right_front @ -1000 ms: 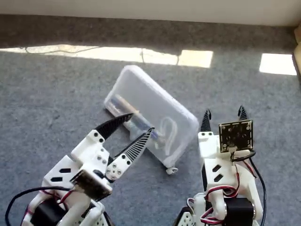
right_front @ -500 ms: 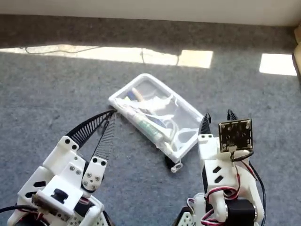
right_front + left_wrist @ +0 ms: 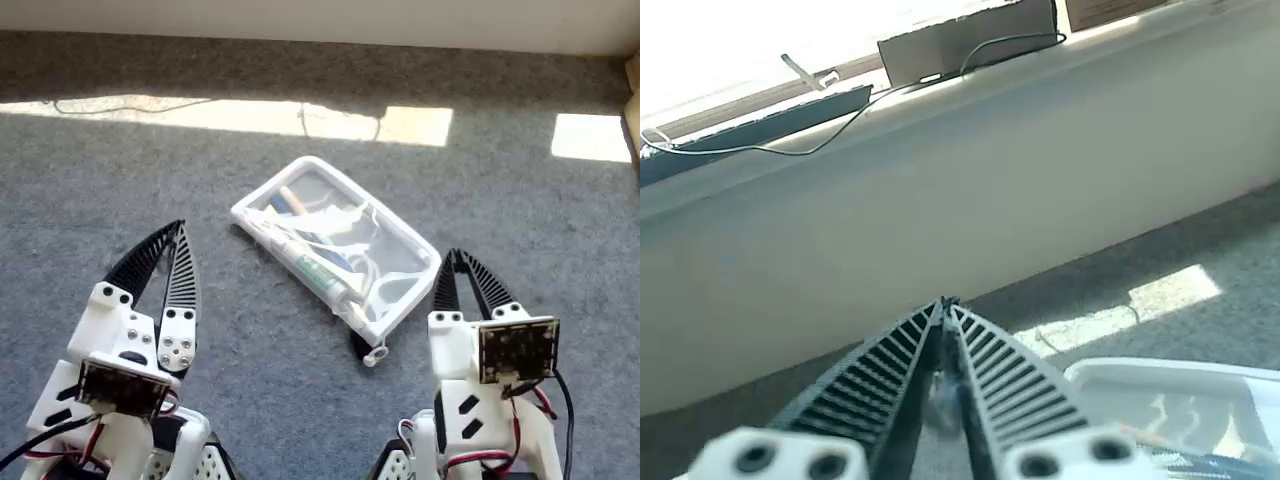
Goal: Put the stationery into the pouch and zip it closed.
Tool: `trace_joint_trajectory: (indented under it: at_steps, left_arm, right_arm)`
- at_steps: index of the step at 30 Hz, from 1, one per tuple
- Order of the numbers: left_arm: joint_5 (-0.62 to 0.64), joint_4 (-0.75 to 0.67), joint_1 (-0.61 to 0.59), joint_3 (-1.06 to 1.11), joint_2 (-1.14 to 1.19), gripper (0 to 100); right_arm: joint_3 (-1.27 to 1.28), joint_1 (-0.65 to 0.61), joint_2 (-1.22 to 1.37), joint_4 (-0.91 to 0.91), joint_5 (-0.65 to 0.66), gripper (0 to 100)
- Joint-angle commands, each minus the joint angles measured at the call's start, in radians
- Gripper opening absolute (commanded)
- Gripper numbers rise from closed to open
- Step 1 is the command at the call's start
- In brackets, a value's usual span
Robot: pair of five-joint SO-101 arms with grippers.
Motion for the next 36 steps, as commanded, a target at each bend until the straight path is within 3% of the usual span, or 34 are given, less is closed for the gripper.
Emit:
trace_joint_trajectory:
  at_steps: [1,15,26,32,36]
  left_arm:
    - [0.014,0.106,-0.041,-0.038,-0.005,1]
    - [0.011,0.387,-0.061,0.018,-0.005,1]
    - [0.009,0.371,-0.061,0.302,-0.005,1]
    - [0.009,0.249,-0.062,0.567,-0.005,1]
    - [0.009,0.17,-0.062,0.704,-0.005,1]
  right_arm:
    - [0.047,-0.004,-0.007,0.054,-0.011,0.4]
    - [0.223,-0.002,-0.007,0.263,-0.009,0.4]
    - [0.466,-0.002,-0.007,0.257,-0.009,0.4]
    - [0.542,-0.001,-0.007,0.252,-0.009,0.4]
    - [0.549,0.085,-0.007,0.249,-0.006,0.4]
